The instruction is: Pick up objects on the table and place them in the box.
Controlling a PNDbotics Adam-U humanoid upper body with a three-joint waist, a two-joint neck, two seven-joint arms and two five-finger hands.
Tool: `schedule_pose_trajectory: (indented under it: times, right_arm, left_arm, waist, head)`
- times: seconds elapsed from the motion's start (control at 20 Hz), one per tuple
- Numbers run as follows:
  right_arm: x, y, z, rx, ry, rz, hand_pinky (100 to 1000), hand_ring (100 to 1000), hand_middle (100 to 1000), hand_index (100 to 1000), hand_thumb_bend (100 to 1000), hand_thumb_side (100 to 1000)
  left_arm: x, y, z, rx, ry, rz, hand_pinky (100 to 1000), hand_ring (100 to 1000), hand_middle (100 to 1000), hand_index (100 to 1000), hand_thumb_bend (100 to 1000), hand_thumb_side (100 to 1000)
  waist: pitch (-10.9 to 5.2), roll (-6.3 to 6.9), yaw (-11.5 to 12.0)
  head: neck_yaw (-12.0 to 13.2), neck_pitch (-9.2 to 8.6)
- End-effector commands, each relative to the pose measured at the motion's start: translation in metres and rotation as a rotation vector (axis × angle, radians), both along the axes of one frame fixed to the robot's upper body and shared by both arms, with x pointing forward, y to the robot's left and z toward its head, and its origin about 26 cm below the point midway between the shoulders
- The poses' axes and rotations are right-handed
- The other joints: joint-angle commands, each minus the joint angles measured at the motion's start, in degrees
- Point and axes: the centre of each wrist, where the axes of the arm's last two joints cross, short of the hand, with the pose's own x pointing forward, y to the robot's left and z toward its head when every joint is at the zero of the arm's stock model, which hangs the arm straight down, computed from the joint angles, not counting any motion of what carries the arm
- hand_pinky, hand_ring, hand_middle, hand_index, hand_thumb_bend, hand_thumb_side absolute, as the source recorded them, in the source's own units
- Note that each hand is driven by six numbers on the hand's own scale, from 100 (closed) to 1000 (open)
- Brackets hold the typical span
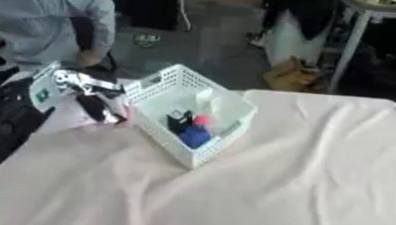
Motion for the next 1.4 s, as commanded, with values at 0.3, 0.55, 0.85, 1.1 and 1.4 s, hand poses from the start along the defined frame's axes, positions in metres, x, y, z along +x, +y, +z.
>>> schedule_pose_trajectory:
  times: [0.3, 0.55, 0.85, 1.1, 1.4]
  right_arm:
    - [-0.003, 0.002, 0.009, -0.010, -0.034, 0.017, 825, 873, 751, 772, 100, 951]
    - [-0.003, 0.003, 0.009, -0.011, -0.033, 0.022, 825, 873, 752, 772, 100, 954]
    - [-0.003, 0.004, 0.008, -0.008, -0.031, 0.027, 825, 873, 751, 771, 100, 949]
    - [-0.003, 0.005, 0.008, -0.006, -0.027, 0.033, 825, 874, 751, 771, 100, 946]
    - [-0.003, 0.006, 0.008, -0.001, -0.026, 0.040, 825, 874, 751, 771, 100, 942]
  left_arm:
    - [0.008, -0.004, 0.048, -0.003, -0.138, -0.074, 100, 100, 100, 157, 232, 138]
    - [0.017, -0.030, 0.080, -0.055, -0.248, -0.122, 100, 100, 100, 157, 223, 100]
    - [0.025, -0.064, 0.114, -0.115, -0.370, -0.181, 100, 100, 100, 157, 238, 100]
    - [0.034, -0.092, 0.126, -0.159, -0.469, -0.220, 100, 100, 100, 159, 246, 100]
    - [0.047, -0.119, 0.109, -0.189, -0.566, -0.244, 100, 100, 100, 159, 270, 100]
  waist:
    - [-1.77, 0.76, 0.11]
    - [-1.89, 0.68, 0.00]
    - [-2.01, 0.72, -0.50]
    - [-1.93, 0.80, -1.12]
    - [-1.69, 0.84, -1.91]
  head:
    - [0.17, 0.05]
    - [0.42, -0.22]
    - [0.81, -0.48]
    - [0.94, -0.92]
    - [1.01, -1.39]
